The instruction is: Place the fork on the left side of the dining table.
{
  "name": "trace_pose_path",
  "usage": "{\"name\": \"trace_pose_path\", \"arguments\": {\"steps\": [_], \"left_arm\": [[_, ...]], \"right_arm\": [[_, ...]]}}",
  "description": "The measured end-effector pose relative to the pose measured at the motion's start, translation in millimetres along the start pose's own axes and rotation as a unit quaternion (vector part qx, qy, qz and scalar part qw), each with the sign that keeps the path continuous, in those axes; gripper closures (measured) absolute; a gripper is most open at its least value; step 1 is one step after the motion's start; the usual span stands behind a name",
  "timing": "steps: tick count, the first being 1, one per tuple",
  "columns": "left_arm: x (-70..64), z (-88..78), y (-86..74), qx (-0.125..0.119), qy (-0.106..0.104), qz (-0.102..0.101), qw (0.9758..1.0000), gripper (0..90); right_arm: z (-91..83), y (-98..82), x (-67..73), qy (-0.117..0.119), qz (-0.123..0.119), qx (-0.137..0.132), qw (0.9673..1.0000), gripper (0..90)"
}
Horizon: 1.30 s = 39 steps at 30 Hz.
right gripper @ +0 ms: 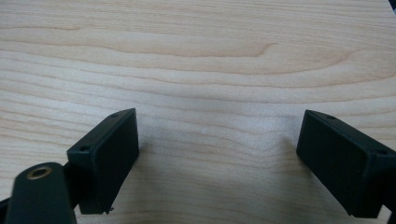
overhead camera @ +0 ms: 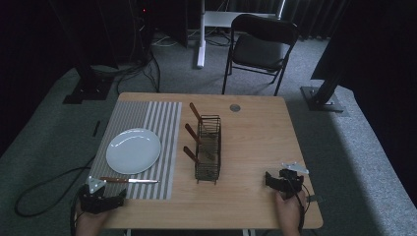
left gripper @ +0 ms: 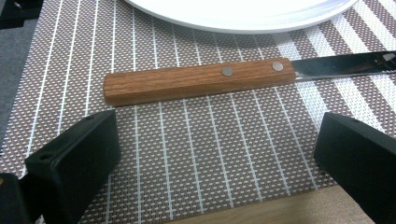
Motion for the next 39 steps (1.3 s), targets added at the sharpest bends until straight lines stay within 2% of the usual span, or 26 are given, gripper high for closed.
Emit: {"name": "trace_pose_path", "arguments": {"steps": [18, 26, 30, 31, 33, 36, 39], "left_arm": [[0.3, -0.2, 0.3, 0.004, -0.001, 0.002, 1.0, 0.5], [3.0, -2.5, -0.1, 0.011, -0.013, 0.019, 0.9997, 2.6], [6.5, -4.7, -0.6, 0.015, -0.007, 0.005, 0.9998, 2.6], [6.6, -5.6, -1.0, 0.015, -0.012, 0.003, 0.9998, 2.6], [8.0, -7.2, -3.0, 0.021, -0.008, 0.004, 0.9997, 2.6], [8.3, -9.9, -3.2, 0.022, -0.021, -0.008, 0.9995, 2.7], [5.0, -14.0, -0.2, 0.019, -0.029, -0.009, 0.9994, 2.7]], "right_arm": [[0.0, 0.0, 0.0, 0.0, 0.0, 0.0, 1.0, 12.6], [0.0, 0.0, 0.0, 0.0, 0.0, 0.0, 1.0, 12.6], [0.0, 0.0, 0.0, 0.0, 0.0, 0.0, 1.0, 12.6], [0.0, 0.0, 0.0, 0.0, 0.0, 0.0, 1.0, 12.6], [0.0, 0.0, 0.0, 0.0, 0.0, 0.0, 1.0, 12.5], [0.0, 0.0, 0.0, 0.0, 0.0, 0.0, 1.0, 12.6], [0.0, 0.0, 0.0, 0.0, 0.0, 0.0, 1.0, 12.6]]}}
Point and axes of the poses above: each handheld gripper's, and its own axes: z roughly forward along the jaws, y roughly out of its top, x roughly to its left, the point moved 6 cm from there along z, roughly forward along the jaws, and after that the axes turned 8 degrees about x, right-handed, at the moved point
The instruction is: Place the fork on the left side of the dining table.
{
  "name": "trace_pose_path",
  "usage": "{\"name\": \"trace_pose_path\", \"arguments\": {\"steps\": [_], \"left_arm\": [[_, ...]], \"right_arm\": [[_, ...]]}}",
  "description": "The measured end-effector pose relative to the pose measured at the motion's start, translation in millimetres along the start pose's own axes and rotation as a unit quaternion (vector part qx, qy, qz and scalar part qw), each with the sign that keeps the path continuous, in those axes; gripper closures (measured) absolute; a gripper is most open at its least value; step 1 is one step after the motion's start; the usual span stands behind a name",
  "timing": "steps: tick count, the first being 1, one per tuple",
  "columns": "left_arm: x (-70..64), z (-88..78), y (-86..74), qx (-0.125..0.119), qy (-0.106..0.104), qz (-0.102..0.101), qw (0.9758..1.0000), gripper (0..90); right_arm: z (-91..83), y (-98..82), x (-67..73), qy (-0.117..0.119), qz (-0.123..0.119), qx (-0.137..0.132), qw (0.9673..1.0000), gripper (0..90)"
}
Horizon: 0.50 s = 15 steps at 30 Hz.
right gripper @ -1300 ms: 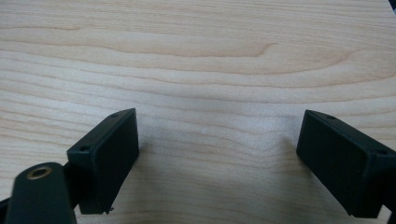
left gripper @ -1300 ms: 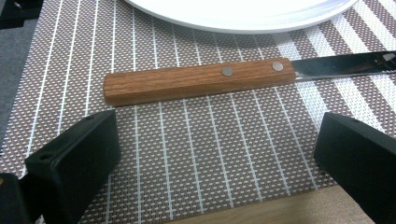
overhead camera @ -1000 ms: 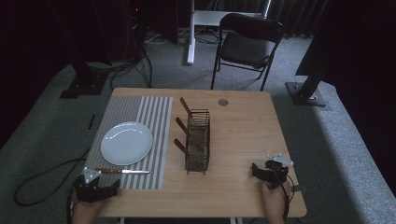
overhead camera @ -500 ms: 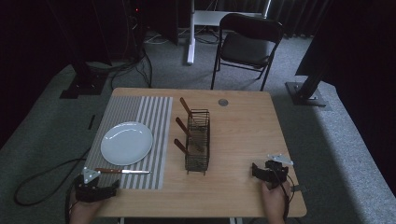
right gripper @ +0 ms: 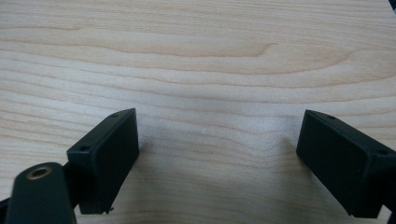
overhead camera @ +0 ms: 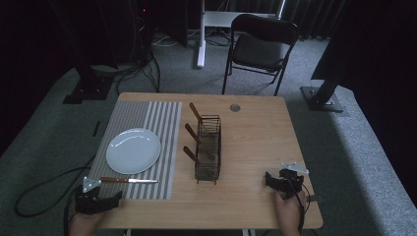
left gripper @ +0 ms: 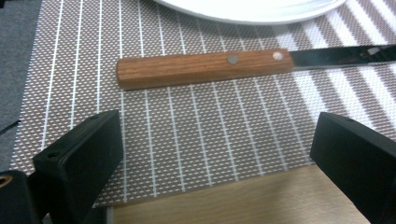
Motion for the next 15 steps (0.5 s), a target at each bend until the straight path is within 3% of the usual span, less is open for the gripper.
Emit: {"name": "trace_pose_path", "arguments": {"steps": [5, 8, 15], "left_arm": [[-11.5, -3.8, 7.0, -0.001, -0.01, 0.013, 0.9999, 2.7], [-16.5, -5.3, 13.6, -0.006, -0.029, 0.009, 0.9995, 2.8], [-22.7, -5.4, 31.7, -0.014, -0.05, 0.015, 0.9986, 3.5]], "right_arm": [[0.0, 0.0, 0.1, 0.0, 0.0, 0.0, 1.0, 12.6], [0.0, 0.0, 0.1, 0.0, 0.0, 0.0, 1.0, 12.5], [0.0, 0.0, 0.0, 0.0, 0.0, 0.0, 1.0, 12.6]]}}
Point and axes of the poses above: each handheld gripper's, and its own axes: z roughly forward along the jaws, y roughly out of its top, x roughly to its left, the point moved 6 cm from there along z, roughly forward along the jaws, and after that the axes turned 8 degrees about x, right-handed, at the moved point
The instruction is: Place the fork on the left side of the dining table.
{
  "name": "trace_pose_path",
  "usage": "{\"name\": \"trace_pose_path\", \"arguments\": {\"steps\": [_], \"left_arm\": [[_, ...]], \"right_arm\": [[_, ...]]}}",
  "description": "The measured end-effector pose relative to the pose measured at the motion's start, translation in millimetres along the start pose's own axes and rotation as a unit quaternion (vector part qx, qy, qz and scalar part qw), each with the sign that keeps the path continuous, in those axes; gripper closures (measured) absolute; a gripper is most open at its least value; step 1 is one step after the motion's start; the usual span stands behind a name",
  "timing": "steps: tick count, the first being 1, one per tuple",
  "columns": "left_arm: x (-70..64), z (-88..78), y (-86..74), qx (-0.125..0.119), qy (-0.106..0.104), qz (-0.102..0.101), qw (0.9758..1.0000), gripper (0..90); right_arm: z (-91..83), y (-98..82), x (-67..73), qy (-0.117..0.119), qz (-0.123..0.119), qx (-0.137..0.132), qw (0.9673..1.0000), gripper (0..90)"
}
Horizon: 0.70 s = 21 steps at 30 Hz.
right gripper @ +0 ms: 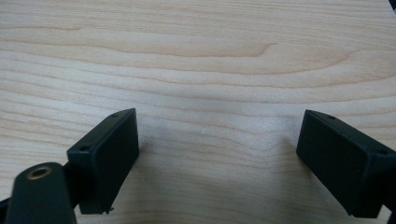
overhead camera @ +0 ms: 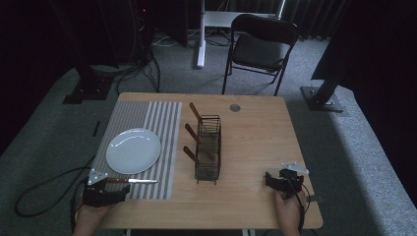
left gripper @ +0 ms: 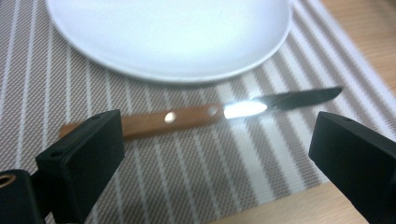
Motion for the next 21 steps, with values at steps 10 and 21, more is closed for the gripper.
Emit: {"name": "trace_pose_path", "arguments": {"steps": [10, 21], "left_arm": [[-14.9, 2.7, 30.9, -0.001, -0.019, 0.022, 0.9996, 3.5], [-29.2, 10.0, 58.6, -0.001, -0.036, 0.038, 0.9986, 3.5]], "right_arm": [[0.1, 0.1, -0.1, 0.0, 0.0, 0.0, 1.0, 12.6], [0.2, 0.2, -0.1, 0.0, -0.001, -0.001, 1.0, 12.6]]}}
Point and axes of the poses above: each handheld gripper's, and its own axes: z roughly forward along the jaws, y roughly out of its top, x roughly to its left, the point moved 6 cm from there along z, roughly forward along the jaws, and after that the axes turned 8 degrees about x, right-handed, at the moved point
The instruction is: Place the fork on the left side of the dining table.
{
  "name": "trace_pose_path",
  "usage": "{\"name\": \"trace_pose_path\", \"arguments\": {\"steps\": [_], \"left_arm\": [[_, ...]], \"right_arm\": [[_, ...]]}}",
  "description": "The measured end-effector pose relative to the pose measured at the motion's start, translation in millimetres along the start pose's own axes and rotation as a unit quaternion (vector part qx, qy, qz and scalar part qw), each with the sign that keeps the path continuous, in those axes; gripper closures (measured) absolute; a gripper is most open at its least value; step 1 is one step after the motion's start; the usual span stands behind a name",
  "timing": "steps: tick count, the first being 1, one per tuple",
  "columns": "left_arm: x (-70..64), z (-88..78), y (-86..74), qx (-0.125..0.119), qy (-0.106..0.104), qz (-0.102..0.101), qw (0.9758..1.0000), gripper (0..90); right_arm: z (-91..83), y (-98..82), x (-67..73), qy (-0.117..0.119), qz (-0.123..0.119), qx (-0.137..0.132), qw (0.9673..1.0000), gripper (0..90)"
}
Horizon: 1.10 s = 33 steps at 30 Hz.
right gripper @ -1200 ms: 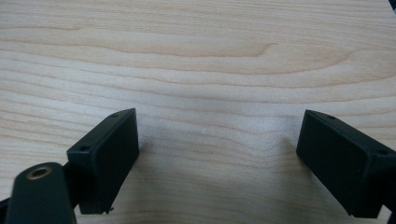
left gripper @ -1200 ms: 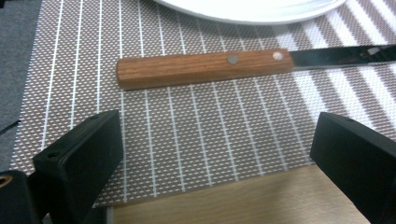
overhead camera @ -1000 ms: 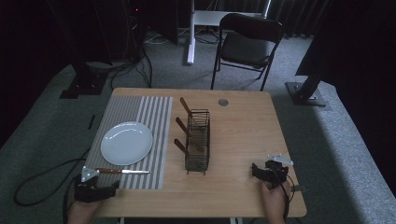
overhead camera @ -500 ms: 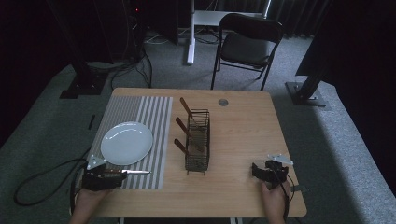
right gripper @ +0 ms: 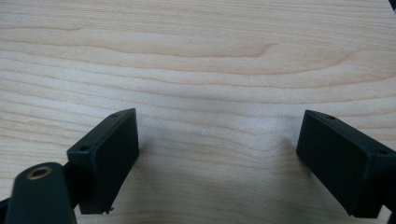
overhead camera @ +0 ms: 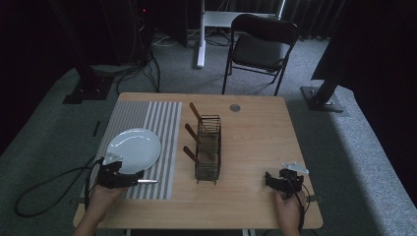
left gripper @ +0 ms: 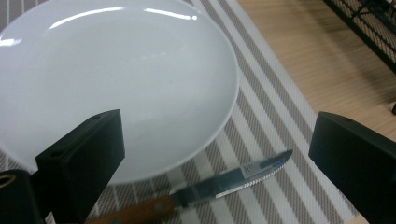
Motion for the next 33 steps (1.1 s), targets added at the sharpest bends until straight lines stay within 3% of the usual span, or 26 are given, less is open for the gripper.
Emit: {"name": "trace_pose_path", "arguments": {"steps": [8, 15, 18, 20, 33], "left_arm": [[-8.0, 6.4, 20.0, 0.0, -0.011, 0.011, 0.9999, 3.6], [-15.5, 8.9, 39.1, -0.004, -0.019, 0.042, 0.9989, 3.5], [-18.4, 8.2, 48.5, -0.011, -0.031, 0.045, 0.9985, 3.6], [-19.4, 8.8, 54.0, -0.01, -0.026, 0.051, 0.9983, 3.6], [-27.8, 11.0, 99.4, -0.031, -0.037, 0.059, 0.9971, 3.6]], "right_arm": [[0.0, 0.0, 0.0, 0.0, 0.0, 0.0, 1.0, 12.6], [0.0, 0.0, 0.0, 0.0, 0.0, 0.0, 1.0, 12.6], [0.0, 0.0, 0.0, 0.0, 0.0, 0.0, 1.0, 12.6], [0.0, 0.0, 0.0, 0.0, 0.0, 0.0, 1.0, 12.6], [0.0, 0.0, 0.0, 0.0, 0.0, 0.0, 1.0, 12.6]]}}
Point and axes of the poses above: each handheld gripper's, and its own axes: z roughly forward along the jaws, y roughly out of its top, x roughly to its left, the point moved 6 cm from there along z, roughly forward along the jaws, and after that the axes turned 8 degrees about x, right-handed, at the moved point
